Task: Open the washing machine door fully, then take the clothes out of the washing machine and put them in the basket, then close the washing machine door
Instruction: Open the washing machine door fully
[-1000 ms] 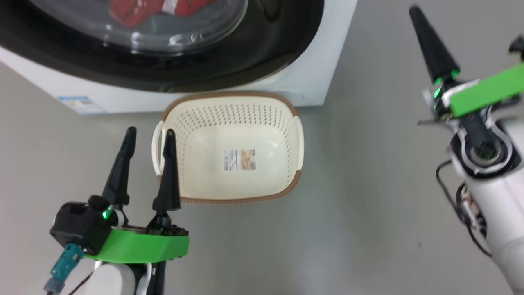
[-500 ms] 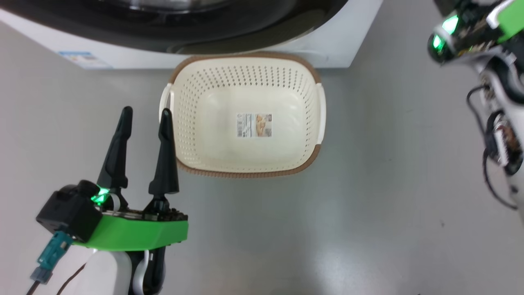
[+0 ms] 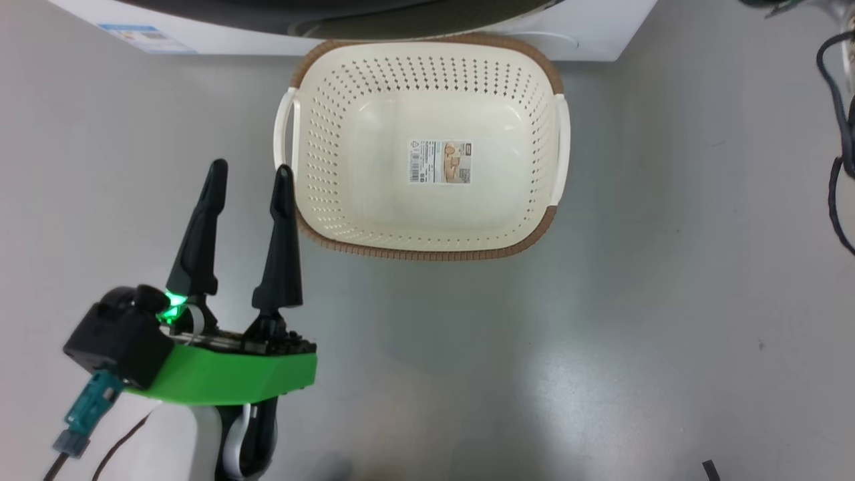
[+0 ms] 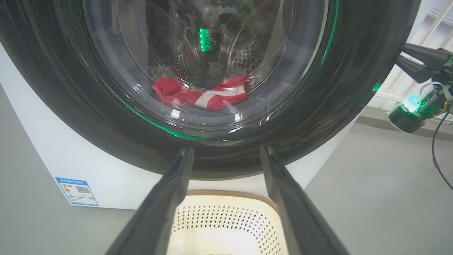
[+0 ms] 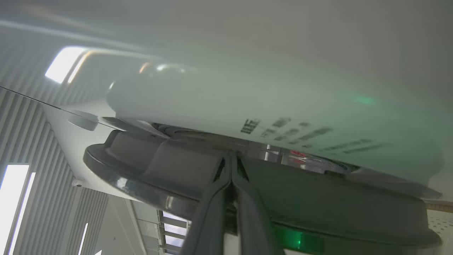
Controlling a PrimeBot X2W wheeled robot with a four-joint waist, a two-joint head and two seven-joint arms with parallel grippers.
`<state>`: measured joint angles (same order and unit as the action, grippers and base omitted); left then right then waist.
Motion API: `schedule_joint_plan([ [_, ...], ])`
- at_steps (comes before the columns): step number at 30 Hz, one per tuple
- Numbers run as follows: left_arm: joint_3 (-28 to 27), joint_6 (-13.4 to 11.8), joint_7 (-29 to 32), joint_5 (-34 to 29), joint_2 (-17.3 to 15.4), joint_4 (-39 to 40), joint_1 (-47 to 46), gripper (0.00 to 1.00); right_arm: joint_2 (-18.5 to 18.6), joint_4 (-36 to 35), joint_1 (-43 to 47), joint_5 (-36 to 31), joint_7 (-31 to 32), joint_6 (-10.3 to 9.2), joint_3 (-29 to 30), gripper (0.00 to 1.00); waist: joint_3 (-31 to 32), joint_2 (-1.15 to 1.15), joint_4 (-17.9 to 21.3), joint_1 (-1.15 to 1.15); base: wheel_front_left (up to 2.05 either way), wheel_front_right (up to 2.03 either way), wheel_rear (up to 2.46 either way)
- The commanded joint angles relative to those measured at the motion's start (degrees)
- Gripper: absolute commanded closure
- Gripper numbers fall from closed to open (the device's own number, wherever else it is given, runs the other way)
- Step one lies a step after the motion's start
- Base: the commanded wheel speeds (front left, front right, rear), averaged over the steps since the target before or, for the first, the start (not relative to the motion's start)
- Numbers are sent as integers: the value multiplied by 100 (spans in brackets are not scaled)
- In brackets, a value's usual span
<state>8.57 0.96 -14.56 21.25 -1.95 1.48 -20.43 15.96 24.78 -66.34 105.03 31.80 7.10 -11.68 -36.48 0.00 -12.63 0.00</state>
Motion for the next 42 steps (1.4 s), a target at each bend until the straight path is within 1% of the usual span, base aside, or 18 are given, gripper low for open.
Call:
schedule_joint_plan([
  [1, -174, -52, -44, 3, -93, 173, -77, 0, -69, -126, -121, -57, 57, 39, -10, 100, -101, 0, -55, 0, 0, 0, 0],
  [8, -139, -68, -44, -16, -93, 194, -119, 0, -50, -33, -387, -276, 196, 39, -94, 100, -243, 0, -101, 0, 0, 0, 0],
  [14, -116, -83, -44, -31, -93, 180, -191, 0, -64, -60, -460, -197, 591, 39, -166, 100, -297, 0, -88, 0, 0, 0, 0],
  [21, -177, -82, -44, -49, -93, 121, -176, 0, -47, -339, -248, -21, 1221, 39, -288, 100, -185, 0, 27, 0, 0, 0, 0],
  [29, -229, -35, -44, -109, -93, 62, -203, 0, -96, -564, 130, 78, 1640, 39, -436, 100, -5, 0, 167, 0, 0, 0, 0],
  [37, -225, -4, -44, -132, -93, 5, -184, 0, -91, -727, 442, 67, 1844, 39, -454, 100, 200, 0, 215, 0, 0, 0, 0],
  [42, -227, -1, -44, -140, -93, 20, -146, 0, -84, -795, 582, -107, 1748, 39, -411, 100, 237, 0, 217, 0, 0, 0, 0],
])
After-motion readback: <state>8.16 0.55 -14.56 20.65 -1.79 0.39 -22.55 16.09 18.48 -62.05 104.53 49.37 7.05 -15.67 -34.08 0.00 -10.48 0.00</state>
